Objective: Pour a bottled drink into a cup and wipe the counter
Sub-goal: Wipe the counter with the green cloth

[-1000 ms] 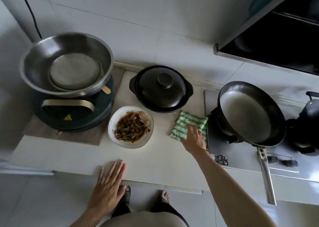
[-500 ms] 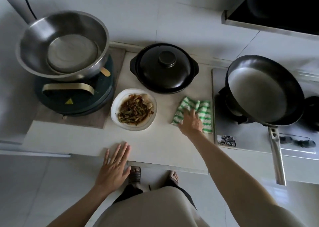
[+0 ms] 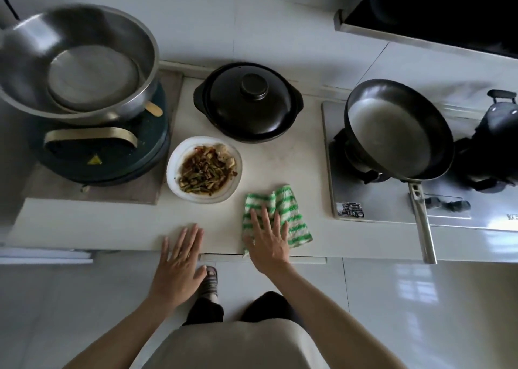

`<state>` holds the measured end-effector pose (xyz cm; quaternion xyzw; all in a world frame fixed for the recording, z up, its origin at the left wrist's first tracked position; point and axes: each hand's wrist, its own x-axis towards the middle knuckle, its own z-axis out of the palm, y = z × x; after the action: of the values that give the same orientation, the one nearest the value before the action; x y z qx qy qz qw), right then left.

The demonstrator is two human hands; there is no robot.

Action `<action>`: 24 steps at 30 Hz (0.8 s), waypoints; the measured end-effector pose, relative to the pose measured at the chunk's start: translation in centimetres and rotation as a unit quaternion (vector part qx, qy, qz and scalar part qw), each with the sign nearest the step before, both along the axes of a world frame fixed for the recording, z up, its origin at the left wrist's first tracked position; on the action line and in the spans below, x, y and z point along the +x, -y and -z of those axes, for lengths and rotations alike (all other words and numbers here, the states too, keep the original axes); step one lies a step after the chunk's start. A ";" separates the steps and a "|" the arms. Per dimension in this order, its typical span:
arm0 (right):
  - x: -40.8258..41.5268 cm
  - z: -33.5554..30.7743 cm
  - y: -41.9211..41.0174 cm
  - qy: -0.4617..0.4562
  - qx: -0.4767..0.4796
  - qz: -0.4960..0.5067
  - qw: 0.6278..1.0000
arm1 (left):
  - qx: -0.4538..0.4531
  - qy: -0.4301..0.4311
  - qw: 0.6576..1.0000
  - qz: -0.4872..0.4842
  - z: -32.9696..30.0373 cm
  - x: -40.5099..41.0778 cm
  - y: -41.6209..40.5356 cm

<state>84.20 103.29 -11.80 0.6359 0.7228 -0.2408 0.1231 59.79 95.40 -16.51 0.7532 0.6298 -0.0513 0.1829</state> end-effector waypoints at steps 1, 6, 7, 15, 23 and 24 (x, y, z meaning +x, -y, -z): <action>-0.1 0.3 0.4 -0.005 0.010 0.001 1.000 | 0.002 -0.003 1.000 0.001 0.1 -0.1 0.1; -0.6 1.5 -2.1 0.026 0.017 -0.010 0.999 | 0.028 -0.022 0.999 -0.005 0.0 -0.3 -0.3; -0.5 1.6 -3.3 0.031 0.019 -0.017 0.999 | 0.027 -0.023 0.999 -0.008 0.0 -0.1 0.0; 1.2 3.0 -17.0 0.022 0.073 -0.018 0.997 | 0.071 -0.036 0.996 -0.031 0.6 0.7 -0.3; 0.9 4.3 -6.8 -0.035 0.107 -0.067 0.991 | 0.047 -0.049 0.997 -0.032 1.0 0.3 0.2; 0.8 4.1 -4.0 -0.046 0.101 -0.078 0.991 | 0.042 -0.050 0.997 -0.031 0.8 0.4 0.4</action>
<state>84.96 107.26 -15.93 0.5755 0.7955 -0.1849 0.0430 60.17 95.05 -17.35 0.7370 0.6625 -0.0568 0.1208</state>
